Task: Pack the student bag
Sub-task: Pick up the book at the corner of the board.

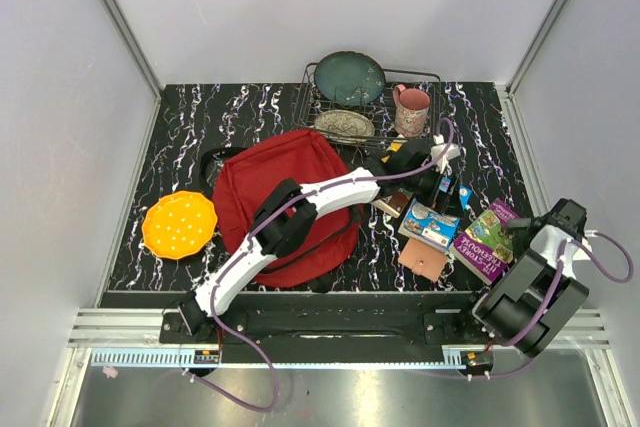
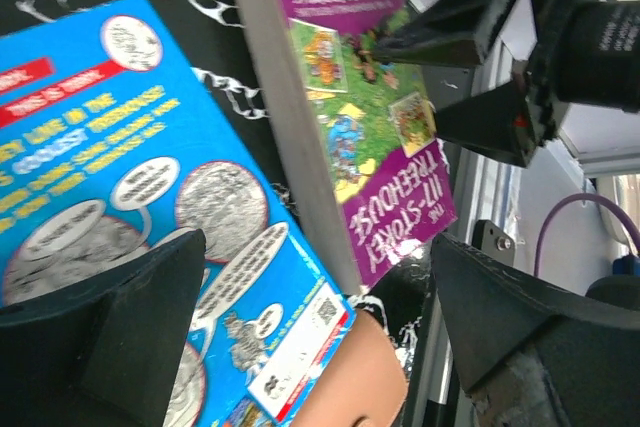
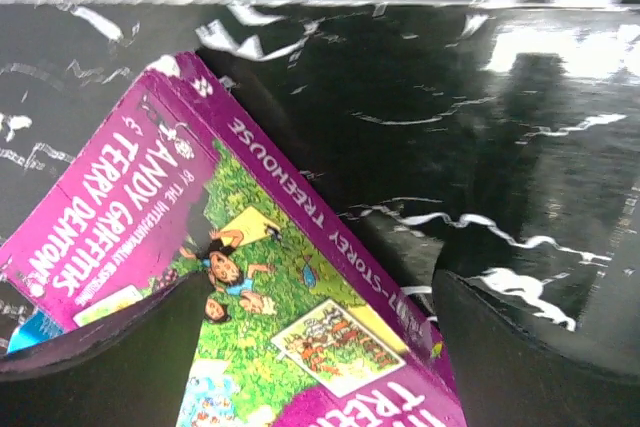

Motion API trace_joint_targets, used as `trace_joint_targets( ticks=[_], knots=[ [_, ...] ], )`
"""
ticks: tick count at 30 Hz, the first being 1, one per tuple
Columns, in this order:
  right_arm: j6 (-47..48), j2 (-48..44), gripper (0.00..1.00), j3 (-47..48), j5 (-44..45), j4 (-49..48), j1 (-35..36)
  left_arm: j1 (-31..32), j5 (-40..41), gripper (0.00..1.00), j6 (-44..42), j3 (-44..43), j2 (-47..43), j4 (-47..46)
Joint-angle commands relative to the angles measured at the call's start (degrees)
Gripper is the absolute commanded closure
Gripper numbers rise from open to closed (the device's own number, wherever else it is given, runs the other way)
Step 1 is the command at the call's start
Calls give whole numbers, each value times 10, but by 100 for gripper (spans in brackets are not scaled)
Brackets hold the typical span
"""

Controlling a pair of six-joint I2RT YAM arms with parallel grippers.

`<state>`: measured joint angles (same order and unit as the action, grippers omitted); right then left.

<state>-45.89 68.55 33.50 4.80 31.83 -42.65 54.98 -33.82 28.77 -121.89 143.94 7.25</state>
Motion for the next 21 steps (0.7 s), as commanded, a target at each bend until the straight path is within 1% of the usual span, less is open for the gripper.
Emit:
trace_joint_targets(
  ticks=[1,2,6,11,14,15,16,21],
  knots=[
    [70,47,1,-21,-123,-61,0,20,-31,1,24,-38,0,-84],
    [76,58,3,-23,-156,-71,1,22,-29,1,23,-44,10,-82],
    [93,44,5,-28,-194,-83,1,37,-42,1,37,-83,41,-74],
    [93,-17,7,-38,-213,-78,0,48,-15,1,52,-100,71,-38],
    [92,-36,7,-41,-228,-79,1,48,18,1,59,-102,86,10],
    [96,-38,7,-42,-232,-79,1,48,48,1,59,-89,85,21],
    [96,-40,7,-43,-235,-80,1,48,61,1,59,-78,77,29],
    [105,-33,7,-41,-247,-79,0,51,110,1,54,4,23,1]
  ],
)
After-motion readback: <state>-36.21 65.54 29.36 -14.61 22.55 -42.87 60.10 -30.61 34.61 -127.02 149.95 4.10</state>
